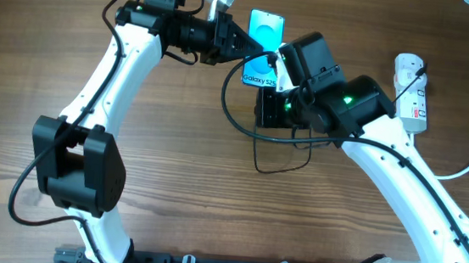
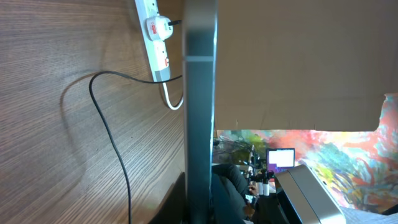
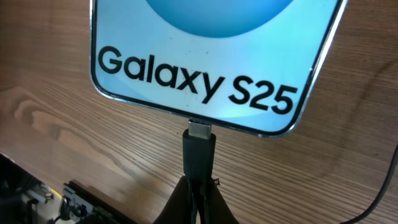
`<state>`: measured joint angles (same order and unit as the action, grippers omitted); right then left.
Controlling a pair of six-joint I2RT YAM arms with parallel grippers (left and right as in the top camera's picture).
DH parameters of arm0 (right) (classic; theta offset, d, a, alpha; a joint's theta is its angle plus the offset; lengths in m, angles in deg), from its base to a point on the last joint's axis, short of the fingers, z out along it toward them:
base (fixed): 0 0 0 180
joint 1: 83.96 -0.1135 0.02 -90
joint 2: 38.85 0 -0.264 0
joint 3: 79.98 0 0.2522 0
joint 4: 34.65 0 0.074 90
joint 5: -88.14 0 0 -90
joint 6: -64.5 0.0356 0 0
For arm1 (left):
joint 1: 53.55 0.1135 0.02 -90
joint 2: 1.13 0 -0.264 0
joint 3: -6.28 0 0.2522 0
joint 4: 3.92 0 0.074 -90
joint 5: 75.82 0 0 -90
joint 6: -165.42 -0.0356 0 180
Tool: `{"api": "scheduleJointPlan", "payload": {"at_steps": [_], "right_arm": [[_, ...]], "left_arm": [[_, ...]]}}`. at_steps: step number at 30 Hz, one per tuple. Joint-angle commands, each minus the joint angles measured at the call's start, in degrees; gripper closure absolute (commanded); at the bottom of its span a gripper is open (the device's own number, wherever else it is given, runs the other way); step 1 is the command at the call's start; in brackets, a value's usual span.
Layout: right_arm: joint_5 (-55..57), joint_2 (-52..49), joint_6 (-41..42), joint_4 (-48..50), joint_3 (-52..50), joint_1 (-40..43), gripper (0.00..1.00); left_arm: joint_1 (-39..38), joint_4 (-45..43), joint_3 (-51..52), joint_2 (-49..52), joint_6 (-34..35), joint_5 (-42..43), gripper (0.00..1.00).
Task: Plug charger to phone and switch on socket
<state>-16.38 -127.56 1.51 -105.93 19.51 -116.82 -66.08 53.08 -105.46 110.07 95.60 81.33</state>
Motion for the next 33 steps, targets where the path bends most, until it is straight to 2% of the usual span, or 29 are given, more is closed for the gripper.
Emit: {"api": "scheduleJointPlan", "payload": {"at_steps": [1, 26, 33], "right_arm": [[-0.8, -0.1, 0.6, 1.1, -0.1, -0.1, 0.96], [-1.6, -0.2, 1.5, 0.6, -0.1, -0.1, 0.96], [-1.6, -0.2, 1.7, 1.0, -0.1, -0.1, 0.96]], "left_arm": [[0.2, -0.2, -0.7, -1.7, -1.7, 3.3, 0.96], [0.2, -0.9, -0.6, -1.7, -2.0, 3.6, 0.96], [0.2, -0.9, -0.7, -1.7, -4.4, 5.5, 0.96]]}}
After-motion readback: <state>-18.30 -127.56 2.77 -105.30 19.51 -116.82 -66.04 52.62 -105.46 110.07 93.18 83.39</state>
